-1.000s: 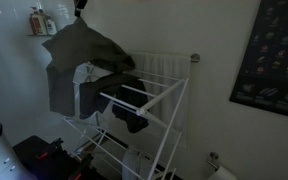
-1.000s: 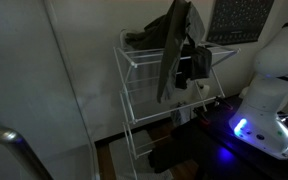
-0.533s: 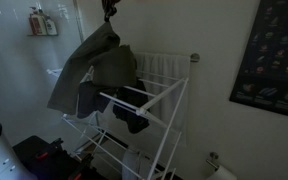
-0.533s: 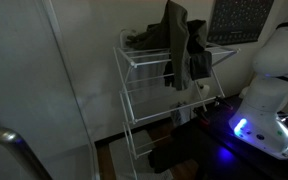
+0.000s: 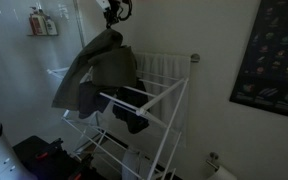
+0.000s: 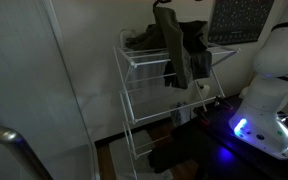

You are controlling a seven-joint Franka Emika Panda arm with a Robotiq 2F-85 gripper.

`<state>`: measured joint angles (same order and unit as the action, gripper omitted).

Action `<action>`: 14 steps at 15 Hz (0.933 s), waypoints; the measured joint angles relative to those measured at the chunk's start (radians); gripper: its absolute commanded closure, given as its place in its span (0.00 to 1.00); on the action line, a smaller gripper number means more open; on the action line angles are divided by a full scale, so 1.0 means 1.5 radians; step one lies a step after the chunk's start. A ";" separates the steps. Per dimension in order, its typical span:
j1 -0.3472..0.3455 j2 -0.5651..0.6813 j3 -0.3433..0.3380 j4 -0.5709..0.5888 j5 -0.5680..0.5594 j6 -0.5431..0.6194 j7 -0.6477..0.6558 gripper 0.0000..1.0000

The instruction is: Fold the pants

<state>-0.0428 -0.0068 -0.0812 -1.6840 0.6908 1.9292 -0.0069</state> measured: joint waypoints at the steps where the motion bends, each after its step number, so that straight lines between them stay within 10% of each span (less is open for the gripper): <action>1: 0.000 0.003 0.004 0.002 0.002 0.022 -0.018 1.00; 10: 0.000 0.021 0.015 -0.032 0.001 0.168 -0.205 0.98; 11: -0.001 0.025 0.014 -0.049 0.001 0.182 -0.232 0.73; 14: -0.005 0.030 0.012 -0.102 0.001 0.200 -0.285 0.61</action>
<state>-0.0504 0.0384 -0.0634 -1.8365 0.6928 2.2295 -0.4342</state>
